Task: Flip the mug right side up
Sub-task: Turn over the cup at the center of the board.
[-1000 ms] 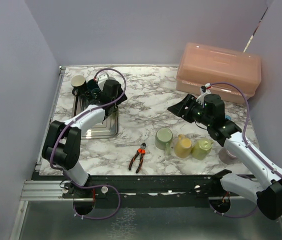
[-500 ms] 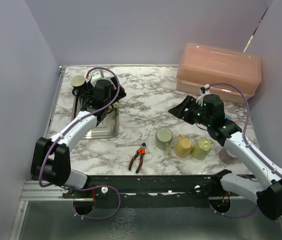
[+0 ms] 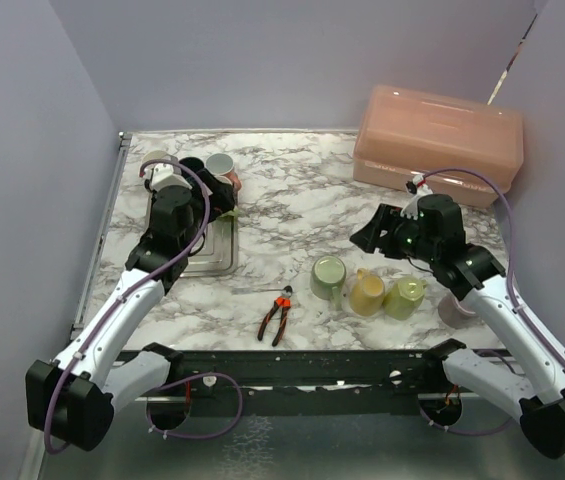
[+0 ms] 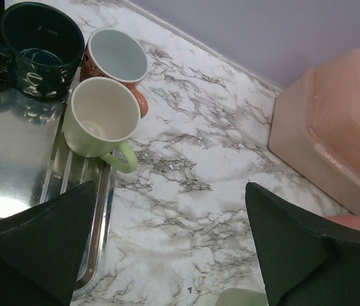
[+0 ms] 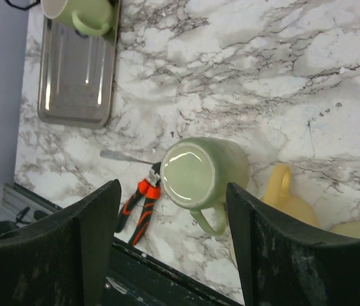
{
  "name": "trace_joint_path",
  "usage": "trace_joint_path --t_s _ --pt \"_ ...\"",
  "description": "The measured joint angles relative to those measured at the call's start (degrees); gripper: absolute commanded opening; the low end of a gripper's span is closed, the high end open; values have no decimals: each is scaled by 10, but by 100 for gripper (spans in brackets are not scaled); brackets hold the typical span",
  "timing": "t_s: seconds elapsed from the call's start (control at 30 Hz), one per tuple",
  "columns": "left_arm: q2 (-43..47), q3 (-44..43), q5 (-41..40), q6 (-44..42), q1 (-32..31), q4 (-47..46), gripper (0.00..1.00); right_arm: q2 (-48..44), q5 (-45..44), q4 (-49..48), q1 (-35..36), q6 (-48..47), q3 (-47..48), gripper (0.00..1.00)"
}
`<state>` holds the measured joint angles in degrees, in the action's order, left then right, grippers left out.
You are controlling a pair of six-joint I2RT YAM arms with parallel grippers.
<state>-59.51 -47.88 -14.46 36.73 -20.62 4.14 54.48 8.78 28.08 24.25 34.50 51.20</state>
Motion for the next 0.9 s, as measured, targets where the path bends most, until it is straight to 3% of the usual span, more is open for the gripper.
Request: trace_joint_path --t_s 0.23,0.37,0.6,0.9 --pt "13 14 28 7 0 7 99 -9 16 41 15 -52 -7 70" --pt "0 15 36 2 -1 13 99 11 1 52 73 -63 -8 71" --pt "-27 14 33 -31 -1 14 99 138 -110 85 207 -55 14 73" --pt "-69 -26 33 -79 -1 25 99 199 -183 134 233 -104 46 72"
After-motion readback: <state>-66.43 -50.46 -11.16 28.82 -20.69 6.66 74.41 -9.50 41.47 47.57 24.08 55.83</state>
